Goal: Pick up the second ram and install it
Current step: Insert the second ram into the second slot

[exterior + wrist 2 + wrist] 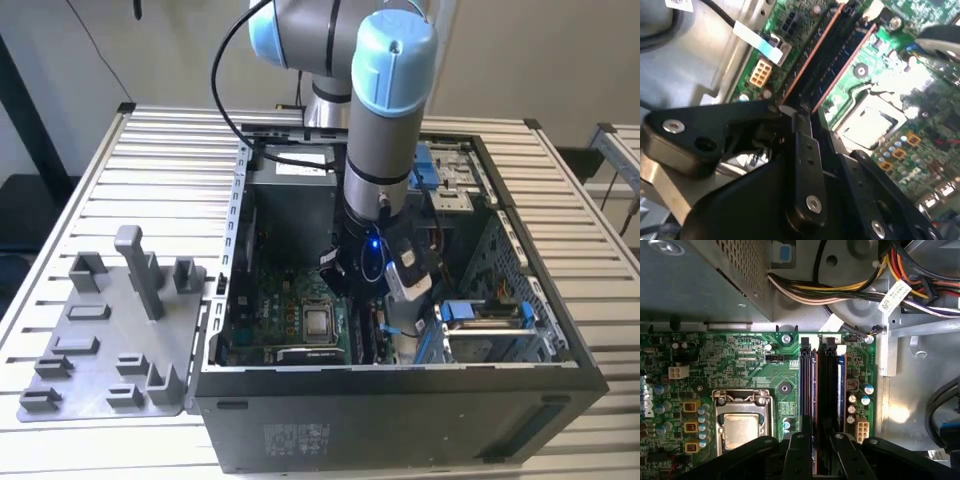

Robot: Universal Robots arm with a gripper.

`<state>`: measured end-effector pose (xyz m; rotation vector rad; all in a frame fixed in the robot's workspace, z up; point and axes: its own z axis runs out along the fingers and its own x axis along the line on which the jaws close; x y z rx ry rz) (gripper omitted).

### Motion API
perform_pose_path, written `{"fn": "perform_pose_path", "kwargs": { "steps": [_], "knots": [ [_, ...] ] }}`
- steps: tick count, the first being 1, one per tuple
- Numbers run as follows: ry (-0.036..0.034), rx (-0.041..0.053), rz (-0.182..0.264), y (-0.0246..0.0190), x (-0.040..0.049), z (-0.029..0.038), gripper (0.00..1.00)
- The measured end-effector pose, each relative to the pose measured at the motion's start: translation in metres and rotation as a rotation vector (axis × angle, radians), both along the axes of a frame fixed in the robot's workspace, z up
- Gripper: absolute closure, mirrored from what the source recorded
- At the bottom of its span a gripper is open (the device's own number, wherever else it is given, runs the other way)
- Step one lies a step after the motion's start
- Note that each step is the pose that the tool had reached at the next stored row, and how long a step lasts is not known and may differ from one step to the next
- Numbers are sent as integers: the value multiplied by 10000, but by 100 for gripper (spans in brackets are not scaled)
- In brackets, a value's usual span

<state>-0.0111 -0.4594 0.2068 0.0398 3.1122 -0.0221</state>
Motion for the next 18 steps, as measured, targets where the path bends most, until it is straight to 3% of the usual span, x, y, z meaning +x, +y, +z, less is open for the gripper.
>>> {"fn": "perform_pose_path", "kwargs": {
  "steps": [1,9,12,14,18],
  "knots": [
    [12,-5,1,-1,2,19,78],
    [15,-5,-2,0,2,361,78],
    [11,-7,0,0,2,362,78],
    [9,-12,-1,0,1,362,87],
    [5,-21,-1,0,0,363,89]
  ]
}}
